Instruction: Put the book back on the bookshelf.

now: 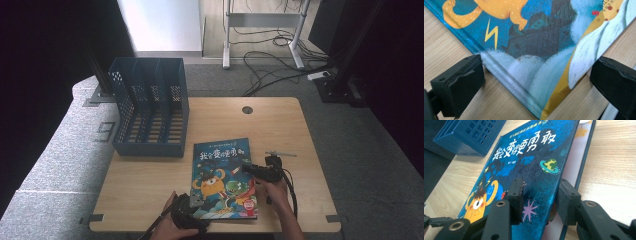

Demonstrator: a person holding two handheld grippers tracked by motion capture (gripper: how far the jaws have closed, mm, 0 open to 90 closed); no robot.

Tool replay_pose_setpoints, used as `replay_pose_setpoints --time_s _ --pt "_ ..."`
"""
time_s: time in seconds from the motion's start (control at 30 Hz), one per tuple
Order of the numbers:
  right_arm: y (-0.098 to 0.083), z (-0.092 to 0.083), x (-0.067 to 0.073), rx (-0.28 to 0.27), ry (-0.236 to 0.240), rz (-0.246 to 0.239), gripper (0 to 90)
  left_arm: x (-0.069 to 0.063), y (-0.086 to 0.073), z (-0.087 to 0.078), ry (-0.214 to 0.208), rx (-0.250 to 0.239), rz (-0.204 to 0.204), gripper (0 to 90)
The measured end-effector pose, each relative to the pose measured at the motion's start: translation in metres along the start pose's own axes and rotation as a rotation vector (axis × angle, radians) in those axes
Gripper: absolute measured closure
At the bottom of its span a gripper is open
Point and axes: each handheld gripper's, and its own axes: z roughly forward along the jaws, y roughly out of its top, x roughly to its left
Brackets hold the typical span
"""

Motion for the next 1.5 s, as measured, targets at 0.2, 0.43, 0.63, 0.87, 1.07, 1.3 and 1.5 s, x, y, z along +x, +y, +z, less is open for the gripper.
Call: replay_pose_setpoints --time_s 0.2,0.43,0.63,0.87,1.07,1.3,1.5 --pt "0.002 -0.004 0.001 -0.029 0.016 0.003 63.6 0.004 0.001 0.001 -0.009 -0.01 -0.003 0.0" --pt "0.005 -0.01 0.003 -0.051 0.035 -0.003 66.3 0.009 0.002 0.002 -0.015 -0.021 -0.002 0.0" --pt "0.009 -0.016 0.005 -0.079 0.054 -0.007 68.4 0.014 0.005 0.005 -0.013 -0.034 0.001 0.0" --pt "0.014 -0.022 0.007 -0.108 0.075 -0.006 70.5 0.017 0.008 0.008 -0.014 -0.049 -0.007 0.0" --pt "0.015 -0.022 0.007 -0.116 0.086 0.006 71.4 0.019 0.006 0.005 -0.038 -0.051 -0.027 0.0" --pt "0.019 -0.022 0.01 -0.117 0.08 -0.007 71.6 0.025 0.003 0.0 -0.089 -0.063 -0.071 2.0" --pt "0.026 -0.021 0.015 -0.125 0.083 -0.027 72.4 0.027 0.005 0.0 -0.119 -0.073 -0.091 1.6"
